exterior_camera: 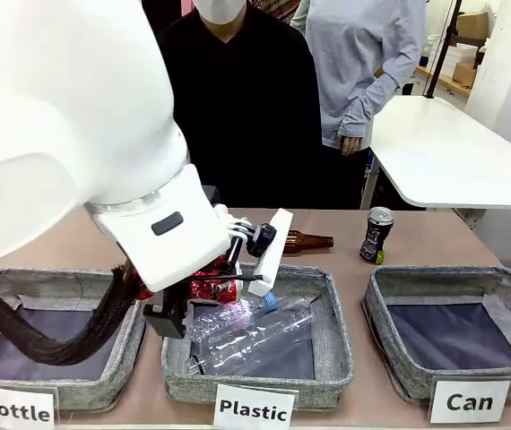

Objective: Sort the can waste into the basket.
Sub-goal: Pick up the can waste from the table and place it in the right Fabric basket.

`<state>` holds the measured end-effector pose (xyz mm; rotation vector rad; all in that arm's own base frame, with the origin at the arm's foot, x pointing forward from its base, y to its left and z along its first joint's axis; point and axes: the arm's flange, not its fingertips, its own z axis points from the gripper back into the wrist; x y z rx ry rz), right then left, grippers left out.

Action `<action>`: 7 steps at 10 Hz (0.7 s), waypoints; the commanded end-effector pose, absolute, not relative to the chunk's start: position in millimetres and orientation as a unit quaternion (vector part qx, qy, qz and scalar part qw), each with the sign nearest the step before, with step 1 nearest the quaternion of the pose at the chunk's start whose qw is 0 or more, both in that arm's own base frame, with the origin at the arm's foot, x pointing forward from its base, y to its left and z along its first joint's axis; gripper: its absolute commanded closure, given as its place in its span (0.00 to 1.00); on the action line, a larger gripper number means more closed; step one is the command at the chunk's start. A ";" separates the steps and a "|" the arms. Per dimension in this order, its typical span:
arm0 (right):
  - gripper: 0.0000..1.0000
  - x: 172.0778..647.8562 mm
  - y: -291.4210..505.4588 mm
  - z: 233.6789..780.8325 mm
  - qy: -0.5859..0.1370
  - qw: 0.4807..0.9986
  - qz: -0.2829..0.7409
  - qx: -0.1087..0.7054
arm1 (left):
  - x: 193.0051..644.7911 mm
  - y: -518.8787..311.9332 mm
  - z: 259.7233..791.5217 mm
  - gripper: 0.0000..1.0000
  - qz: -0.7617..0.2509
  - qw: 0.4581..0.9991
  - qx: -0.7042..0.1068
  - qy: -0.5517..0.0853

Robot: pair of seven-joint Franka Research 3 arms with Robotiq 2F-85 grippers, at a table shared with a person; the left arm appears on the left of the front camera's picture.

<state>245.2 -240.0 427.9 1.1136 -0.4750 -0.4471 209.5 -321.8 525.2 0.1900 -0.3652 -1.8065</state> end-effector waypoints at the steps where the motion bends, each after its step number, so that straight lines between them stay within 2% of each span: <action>1: 0.00 247.4 -240.4 428.1 -0.236 0.793 -0.198 0.525 | 211.2 -326.1 523.4 1.00 -0.779 0.600 0.087 -0.159; 2: 0.00 245.2 -240.0 427.9 -0.221 0.799 -0.208 0.519 | 222.6 -348.4 526.7 1.00 -0.765 0.615 0.071 -0.177; 4: 0.00 215.6 -249.3 442.6 -0.151 0.827 -0.197 0.505 | 246.8 -417.8 547.9 1.00 -0.795 0.572 0.088 -0.183; 7: 0.00 174.1 -282.6 449.5 -0.121 0.819 -0.188 0.528 | 271.6 -544.1 561.3 1.00 -0.843 0.497 0.102 -0.180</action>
